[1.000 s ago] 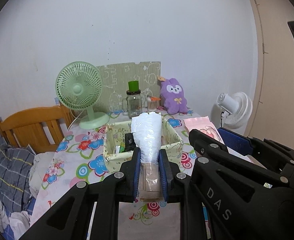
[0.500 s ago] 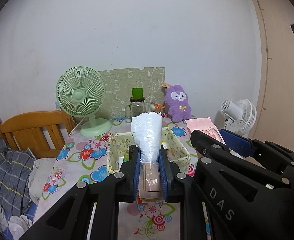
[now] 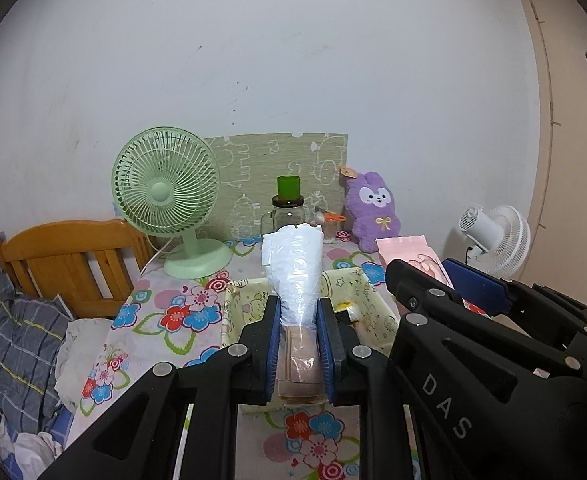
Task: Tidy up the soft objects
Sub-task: 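Carry the white roll with the left gripper while right gripper carries wipes over the box, then lower the roll into the box with the left gripper while right gripper lowers wipes in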
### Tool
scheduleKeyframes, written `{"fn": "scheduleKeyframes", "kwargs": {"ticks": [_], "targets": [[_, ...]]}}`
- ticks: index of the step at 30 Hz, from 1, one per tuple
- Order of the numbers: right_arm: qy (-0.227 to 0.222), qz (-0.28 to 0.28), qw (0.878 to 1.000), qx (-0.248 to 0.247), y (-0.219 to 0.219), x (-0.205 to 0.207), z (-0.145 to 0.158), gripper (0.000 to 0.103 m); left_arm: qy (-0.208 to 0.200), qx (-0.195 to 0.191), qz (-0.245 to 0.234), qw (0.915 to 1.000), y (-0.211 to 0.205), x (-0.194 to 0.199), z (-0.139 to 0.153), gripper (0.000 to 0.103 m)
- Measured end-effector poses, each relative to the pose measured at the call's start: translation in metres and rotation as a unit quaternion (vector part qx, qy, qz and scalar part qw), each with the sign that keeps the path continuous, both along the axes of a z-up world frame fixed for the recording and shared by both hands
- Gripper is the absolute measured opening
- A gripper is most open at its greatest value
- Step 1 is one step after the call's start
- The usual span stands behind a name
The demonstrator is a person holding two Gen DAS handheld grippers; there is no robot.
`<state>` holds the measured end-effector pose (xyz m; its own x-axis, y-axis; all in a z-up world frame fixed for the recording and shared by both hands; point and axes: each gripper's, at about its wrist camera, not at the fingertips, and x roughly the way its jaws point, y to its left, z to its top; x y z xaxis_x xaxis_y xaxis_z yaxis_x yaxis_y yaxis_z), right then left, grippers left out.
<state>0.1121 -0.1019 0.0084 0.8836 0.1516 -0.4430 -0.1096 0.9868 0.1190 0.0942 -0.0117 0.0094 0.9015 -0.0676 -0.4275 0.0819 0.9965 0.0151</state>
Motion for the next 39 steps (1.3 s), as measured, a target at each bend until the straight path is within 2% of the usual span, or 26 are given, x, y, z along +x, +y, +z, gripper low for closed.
{"fn": "scheduleKeyframes", "kwargs": {"ticks": [26,30,34,39], "targets": [[0.027,0.010,1.000,0.000,0.008,0.083,-0.034,0.040,0.021,-0.003,0.022,0.9995,0.007,0.076,-0.032,0.018],[0.031,0.006,0.999,-0.001,0.009,0.092,-0.043,0.040,0.023,-0.002,0.035,0.9991,0.009,0.085,-0.041,0.023],[0.049,0.004,0.999,-0.003,0.011,0.103,-0.056,0.040,0.042,0.005,0.038,0.9984,0.009,0.093,-0.051,0.032],[0.063,0.019,0.998,0.007,0.013,0.111,-0.067,0.040,0.071,0.011,0.056,0.9959,0.014,0.103,-0.060,0.036]]}}
